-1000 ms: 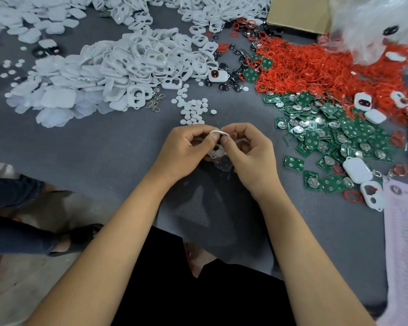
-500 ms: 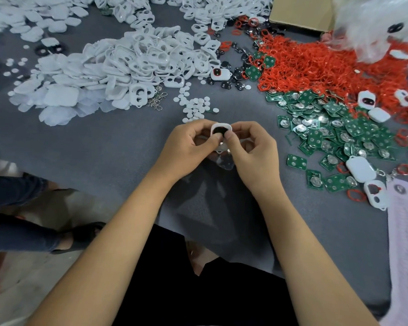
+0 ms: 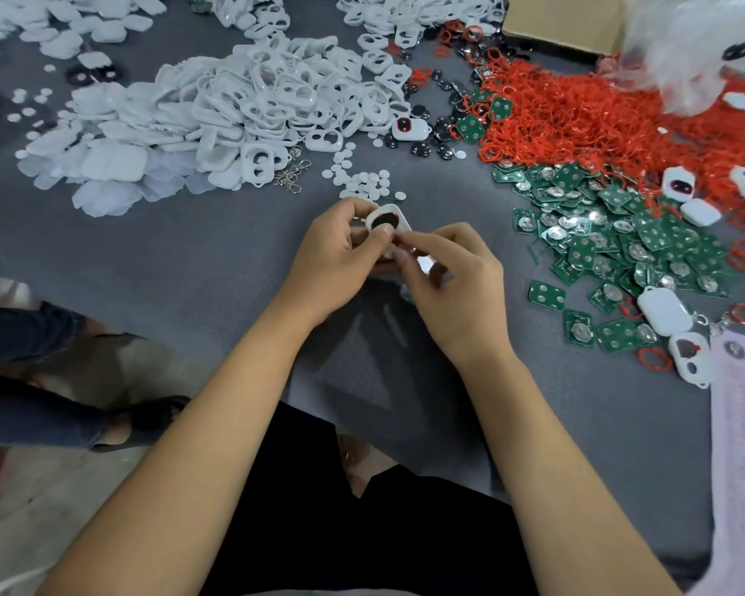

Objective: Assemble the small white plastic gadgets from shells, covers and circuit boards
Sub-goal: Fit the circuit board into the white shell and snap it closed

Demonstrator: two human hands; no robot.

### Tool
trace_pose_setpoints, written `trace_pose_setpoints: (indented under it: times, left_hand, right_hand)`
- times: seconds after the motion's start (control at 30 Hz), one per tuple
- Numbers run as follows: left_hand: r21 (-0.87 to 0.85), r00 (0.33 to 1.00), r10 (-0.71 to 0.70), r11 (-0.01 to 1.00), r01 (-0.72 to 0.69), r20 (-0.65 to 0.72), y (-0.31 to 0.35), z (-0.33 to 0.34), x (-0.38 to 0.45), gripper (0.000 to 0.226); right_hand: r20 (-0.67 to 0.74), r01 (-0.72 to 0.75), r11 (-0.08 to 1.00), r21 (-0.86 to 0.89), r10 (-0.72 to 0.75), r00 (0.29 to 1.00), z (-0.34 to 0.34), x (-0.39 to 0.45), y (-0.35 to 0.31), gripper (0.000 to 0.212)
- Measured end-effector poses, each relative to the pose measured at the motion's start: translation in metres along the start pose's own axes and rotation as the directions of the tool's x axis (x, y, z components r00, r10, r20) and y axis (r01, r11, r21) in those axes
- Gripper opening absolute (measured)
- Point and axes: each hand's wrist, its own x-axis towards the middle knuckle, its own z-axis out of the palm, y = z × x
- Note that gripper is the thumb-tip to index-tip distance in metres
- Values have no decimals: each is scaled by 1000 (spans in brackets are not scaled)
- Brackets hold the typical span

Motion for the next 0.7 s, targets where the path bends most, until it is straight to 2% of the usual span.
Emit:
trace_pose_setpoints:
  times: [0.2,0.3,0.4,0.43,0.5,0.6,0.7]
  left_hand:
    - [-61,997,-32,997,37,75,3,-1,1,14]
    - [-33,994,-30,999,33,109,1,-2,1,13]
    - [4,993,0,1000,-1,118,-1,0,0,14]
    - [4,994,16,1000,-16,106,-1,1,0,14]
    - [-39,997,26,999,-23,79,0,2,-1,15]
    - [13,997,40,999,-41,61,2,2,-1,18]
    - [92,994,86,991,-92,68,1,1,-1,18]
  right_hand:
    - [-58,10,983,-182,-21,998,0,-2,-5,15]
    - [-26,44,978,-203,-51,998,1,-3,-8,11]
    - [11,8,983,-182,-6,1000,1,-3,-6,9]
    - [6,-10,991,-130,11,1000,1,-2,-5,7]
    - [-40,-73,994,81,77,996,-2,1,-3,4]
    - [-66,-222,872,436,277,958,-8,5,-2,3]
    - [-47,-275,816,508,345,937,-12,7,-2,8]
